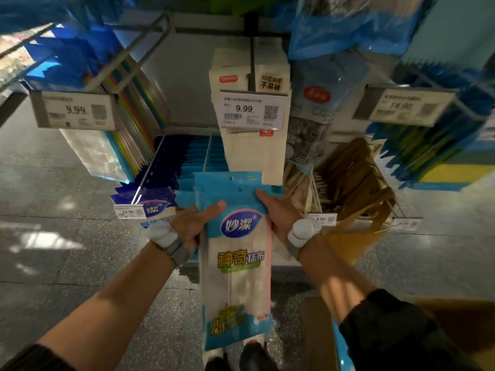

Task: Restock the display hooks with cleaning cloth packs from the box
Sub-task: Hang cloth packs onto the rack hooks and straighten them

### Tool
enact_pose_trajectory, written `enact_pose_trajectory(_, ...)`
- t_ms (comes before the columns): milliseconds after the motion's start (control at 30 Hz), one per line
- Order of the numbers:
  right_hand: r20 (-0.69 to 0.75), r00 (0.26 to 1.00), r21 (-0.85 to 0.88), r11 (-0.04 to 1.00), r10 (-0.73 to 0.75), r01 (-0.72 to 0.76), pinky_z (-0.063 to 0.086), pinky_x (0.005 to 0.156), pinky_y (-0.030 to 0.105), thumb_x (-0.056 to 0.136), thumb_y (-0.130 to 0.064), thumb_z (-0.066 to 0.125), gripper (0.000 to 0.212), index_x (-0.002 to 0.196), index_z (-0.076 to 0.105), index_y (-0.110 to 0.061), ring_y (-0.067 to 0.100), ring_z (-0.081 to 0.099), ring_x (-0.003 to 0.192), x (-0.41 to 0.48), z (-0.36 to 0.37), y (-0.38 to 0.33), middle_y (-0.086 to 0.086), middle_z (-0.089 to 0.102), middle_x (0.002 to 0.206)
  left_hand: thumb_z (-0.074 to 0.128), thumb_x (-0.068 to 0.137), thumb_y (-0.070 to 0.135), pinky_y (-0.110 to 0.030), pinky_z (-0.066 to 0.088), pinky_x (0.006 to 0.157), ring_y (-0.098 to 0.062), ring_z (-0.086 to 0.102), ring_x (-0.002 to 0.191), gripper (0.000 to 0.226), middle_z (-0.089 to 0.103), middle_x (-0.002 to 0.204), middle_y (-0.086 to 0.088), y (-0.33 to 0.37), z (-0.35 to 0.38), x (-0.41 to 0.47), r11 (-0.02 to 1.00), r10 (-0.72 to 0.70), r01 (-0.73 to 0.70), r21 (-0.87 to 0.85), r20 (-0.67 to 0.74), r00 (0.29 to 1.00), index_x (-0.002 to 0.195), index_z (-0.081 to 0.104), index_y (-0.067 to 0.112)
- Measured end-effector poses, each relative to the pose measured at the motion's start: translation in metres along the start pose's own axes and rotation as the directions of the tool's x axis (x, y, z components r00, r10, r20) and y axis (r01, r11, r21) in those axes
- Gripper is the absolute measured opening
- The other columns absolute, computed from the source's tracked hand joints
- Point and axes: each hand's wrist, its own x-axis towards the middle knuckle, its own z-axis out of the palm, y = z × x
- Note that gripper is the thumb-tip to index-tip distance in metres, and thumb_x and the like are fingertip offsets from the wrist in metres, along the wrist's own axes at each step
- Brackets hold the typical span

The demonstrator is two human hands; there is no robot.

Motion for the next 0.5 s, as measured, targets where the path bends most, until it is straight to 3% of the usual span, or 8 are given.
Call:
enact_pose_trajectory(67,-0.029,0.999,0.064,0.997,-0.041,0.043,0.056,0.098,0.044,0.099,-0.031,0.061,0.036,0.132,0.062,-0.014,0.029,0.069,0.113,-0.008,0.0,0.004,0.008,0.071,0.124,0.085,0.066,0.058,-0.04,0.06,0.091,-0.023,0.073,0.111,0.045,0.076,0.12,-0.001,0.003,0.0,-0.001,1.0,-0.023,0.022,0.019,0.041,0.999,0.104,0.081,0.035)
enact_pose_trajectory(200,-0.061,0.998,0.186,0.983,-0.001,0.013,0.054,0.101,0.049,0.102,-0.021,0.054,0.031,0.13,0.061,-0.009,0.032,0.069,0.113,-0.023,-0.006,0.012,0.012,0.072,0.123,0.072,0.079,0.048,-0.037,0.061,0.089,-0.028,0.073,0.111,0.033,0.077,0.116,-0.008,0.007,-0.002,-0.001,0.998,-0.066,0.065,0.015,0.046,0.997,0.097,0.083,0.023)
enact_pose_trajectory(267,-0.075,0.997,0.222,0.975,0.031,-0.013,0.055,0.097,0.048,0.103,-0.02,0.053,0.026,0.124,0.065,-0.012,0.032,0.07,0.11,-0.029,-0.01,0.014,0.012,0.073,0.119,0.083,0.066,0.064,-0.044,0.056,0.098,-0.031,0.073,0.11,0.053,0.076,0.117,-0.012,0.006,-0.008,0.004,0.997,-0.045,0.044,0.068,0.016,0.999,0.099,0.084,0.022)
enact_pose_trajectory(367,-0.087,0.994,0.314,0.949,0.065,-0.034,0.06,0.086,0.04,0.104,-0.018,0.049,0.026,0.123,0.065,-0.01,0.027,0.074,0.1,-0.038,-0.019,0.018,0.01,0.076,0.112,0.084,0.057,0.077,-0.06,0.05,0.105,-0.038,0.072,0.111,0.074,0.076,0.115,-0.016,0.011,-0.02,0.009,0.994,-0.016,0.022,0.105,-0.058,0.998,0.106,0.081,0.021)
enact_pose_trajectory(500,-0.19,0.96,0.275,0.95,0.205,-0.149,0.062,0.074,0.038,0.1,-0.019,0.054,0.023,0.114,0.066,-0.006,0.028,0.076,0.084,-0.037,-0.038,0.038,0.013,0.078,0.097,0.08,0.046,0.086,-0.055,0.054,0.102,-0.032,0.072,0.11,0.092,0.074,0.119,-0.009,0.024,-0.037,0.013,0.998,-0.049,0.055,0.017,-0.258,0.965,0.11,0.071,0.021)
